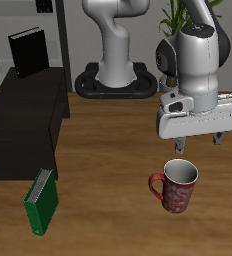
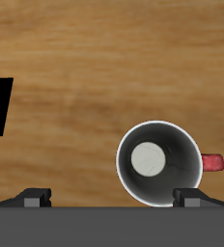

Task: Place the black book upright on top of the shelf and place the red mug on top of the shelf

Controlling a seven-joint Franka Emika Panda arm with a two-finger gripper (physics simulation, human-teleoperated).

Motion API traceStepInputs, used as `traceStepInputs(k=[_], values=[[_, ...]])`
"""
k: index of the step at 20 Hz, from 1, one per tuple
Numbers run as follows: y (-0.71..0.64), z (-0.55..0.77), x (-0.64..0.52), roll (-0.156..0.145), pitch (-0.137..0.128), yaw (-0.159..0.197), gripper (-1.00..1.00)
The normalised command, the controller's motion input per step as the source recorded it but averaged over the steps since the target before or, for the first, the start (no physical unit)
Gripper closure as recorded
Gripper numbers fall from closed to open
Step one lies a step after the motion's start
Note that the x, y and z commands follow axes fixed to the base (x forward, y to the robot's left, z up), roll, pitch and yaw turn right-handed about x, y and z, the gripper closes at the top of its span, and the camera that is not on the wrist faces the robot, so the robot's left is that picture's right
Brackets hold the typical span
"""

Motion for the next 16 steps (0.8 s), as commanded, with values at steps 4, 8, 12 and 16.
traceStepInputs(k=[4, 8, 12, 16], values=[[0.08, -0.35, 0.18, -0.011, 0.024, 0.034, -1.00], [0.24, -0.32, 0.00, 0.005, 0.003, 0.028, -1.00], [-0.05, -0.25, 0.16, -0.013, 0.041, -0.005, -1.00], [-0.21, -0.22, 0.15, -0.034, 0.035, 0.012, -1.00]])
